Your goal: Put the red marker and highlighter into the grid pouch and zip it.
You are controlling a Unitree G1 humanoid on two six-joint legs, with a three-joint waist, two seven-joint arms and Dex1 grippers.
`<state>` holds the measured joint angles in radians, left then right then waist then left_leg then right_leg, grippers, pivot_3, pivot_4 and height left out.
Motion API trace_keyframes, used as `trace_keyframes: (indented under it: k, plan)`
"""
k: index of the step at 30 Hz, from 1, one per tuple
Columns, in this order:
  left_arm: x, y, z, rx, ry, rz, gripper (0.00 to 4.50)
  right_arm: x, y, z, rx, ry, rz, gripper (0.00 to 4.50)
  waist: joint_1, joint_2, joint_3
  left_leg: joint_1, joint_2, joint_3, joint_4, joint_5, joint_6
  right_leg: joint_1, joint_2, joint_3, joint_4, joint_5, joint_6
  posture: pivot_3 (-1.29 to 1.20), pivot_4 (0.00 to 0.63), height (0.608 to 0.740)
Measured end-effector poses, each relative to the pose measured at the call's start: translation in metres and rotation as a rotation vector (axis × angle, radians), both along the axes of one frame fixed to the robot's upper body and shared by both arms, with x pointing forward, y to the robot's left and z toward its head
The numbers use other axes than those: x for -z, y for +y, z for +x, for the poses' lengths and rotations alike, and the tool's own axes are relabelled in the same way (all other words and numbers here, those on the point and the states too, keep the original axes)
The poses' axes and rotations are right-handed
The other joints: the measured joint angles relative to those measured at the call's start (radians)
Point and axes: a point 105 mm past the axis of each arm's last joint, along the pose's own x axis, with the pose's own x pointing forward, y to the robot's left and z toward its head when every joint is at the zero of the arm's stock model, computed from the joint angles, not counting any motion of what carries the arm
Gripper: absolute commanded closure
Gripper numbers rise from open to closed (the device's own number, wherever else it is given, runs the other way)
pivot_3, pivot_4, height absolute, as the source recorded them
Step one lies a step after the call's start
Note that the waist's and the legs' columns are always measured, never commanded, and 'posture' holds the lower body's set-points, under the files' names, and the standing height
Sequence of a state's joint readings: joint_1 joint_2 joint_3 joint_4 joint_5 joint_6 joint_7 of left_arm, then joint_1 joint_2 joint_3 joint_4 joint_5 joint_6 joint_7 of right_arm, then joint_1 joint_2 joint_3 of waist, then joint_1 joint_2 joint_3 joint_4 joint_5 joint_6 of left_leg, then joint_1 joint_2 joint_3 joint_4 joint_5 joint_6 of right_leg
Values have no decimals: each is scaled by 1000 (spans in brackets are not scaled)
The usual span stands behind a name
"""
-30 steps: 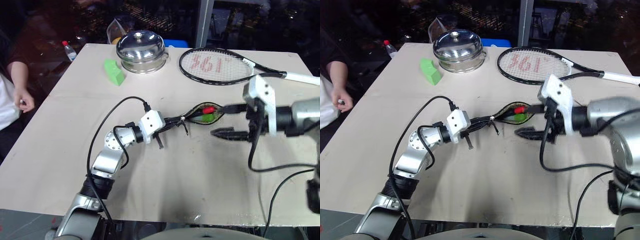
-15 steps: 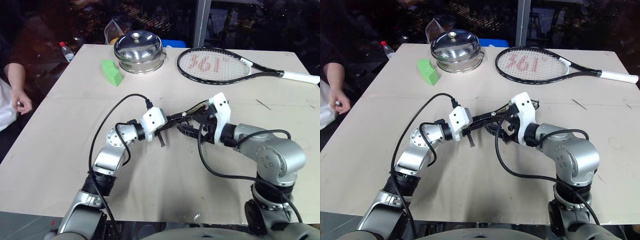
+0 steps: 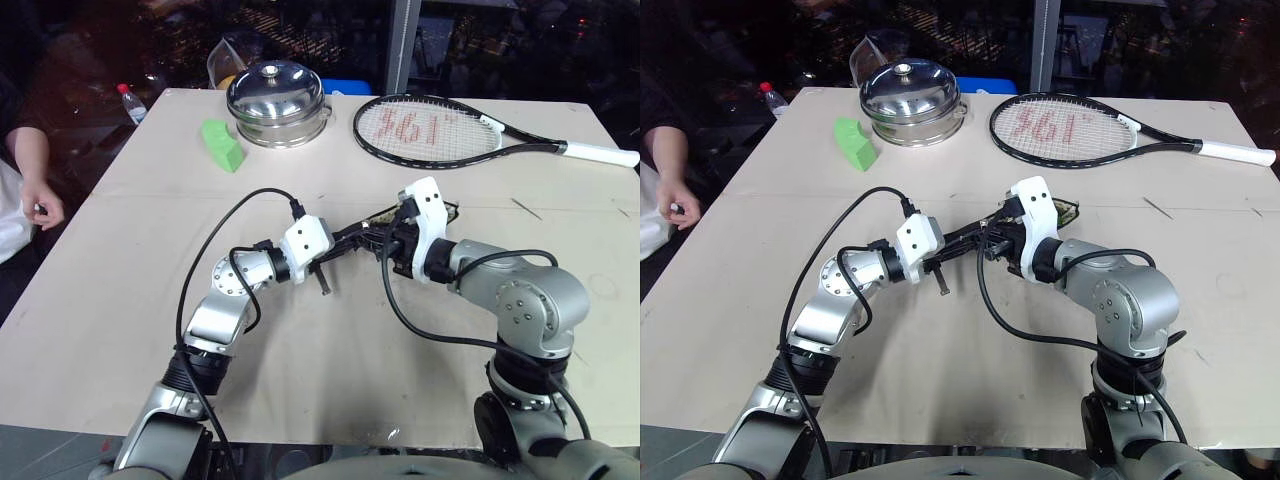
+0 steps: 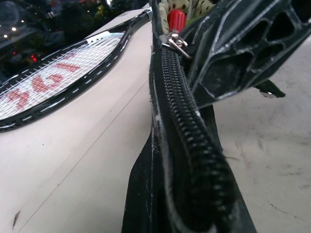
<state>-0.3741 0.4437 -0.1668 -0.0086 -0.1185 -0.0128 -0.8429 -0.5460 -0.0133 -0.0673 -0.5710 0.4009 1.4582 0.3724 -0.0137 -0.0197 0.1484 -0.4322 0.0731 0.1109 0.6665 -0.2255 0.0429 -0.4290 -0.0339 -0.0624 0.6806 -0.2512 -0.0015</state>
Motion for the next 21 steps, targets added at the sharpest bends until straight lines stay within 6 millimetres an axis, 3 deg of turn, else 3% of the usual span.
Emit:
trace_keyframes:
  k: [1,2,3,6,7,9,13,15,16,19,21]
  plan:
    - [1,0,0,-1,-1,0,4500,0,-4,2,21,4,2,4427,0,0,0,0,0,0,0,0,0,0,0,0,0,0,0,0,150,740]
    - [1,2,-1,-11,-45,26,4500,4,-36,3,110,0,-76,4427,6,0,0,-1,0,0,0,0,0,0,-1,-1,-1,0,0,0,150,740]
    - [1,3,-1,-13,-48,29,4500,5,-40,4,124,1,-80,4427,7,0,0,-1,-1,0,0,0,0,0,-1,-1,-1,0,0,0,150,740]
    - [4,6,1,-14,-113,74,4500,14,-113,12,345,27,-202,4427,9,0,0,0,-2,2,0,0,1,0,-3,1,-2,0,0,0,150,740]
    - [5,7,1,-8,-127,87,4500,15,-123,13,372,32,-221,4427,5,0,0,0,-2,2,0,0,1,0,-2,1,-2,0,0,0,150,740]
    - [7,0,1,26,-170,126,4500,16,-131,14,388,25,-241,4427,-4,0,0,1,0,2,-1,0,1,0,-1,2,-1,0,0,0,150,740]
    - [11,4,8,28,-205,159,4500,17,-127,10,332,-50,-228,4427,-2,0,0,2,0,0,-3,0,1,0,2,2,-1,0,0,0,150,740]
    - [21,20,5,58,-98,172,3385,22,-127,2,278,-112,-258,3317,-3,0,0,2,1,1,-5,0,1,-1,3,2,-2,0,0,0,150,740]
    - [25,26,4,55,-65,173,3165,23,-131,1,279,-121,-276,3100,-3,1,0,2,1,1,-6,0,1,-2,2,3,-2,0,0,0,150,740]
    - [30,45,-3,18,103,86,1775,28,-136,-14,221,-185,-312,1687,0,0,1,1,0,2,-6,0,0,-2,0,3,-3,-1,1,0,150,740]
    - [36,72,-22,-20,279,28,807,38,-138,-40,129,-211,-303,723,-2,0,1,1,0,3,-6,0,0,-1,-2,4,-3,-3,5,0,150,740]
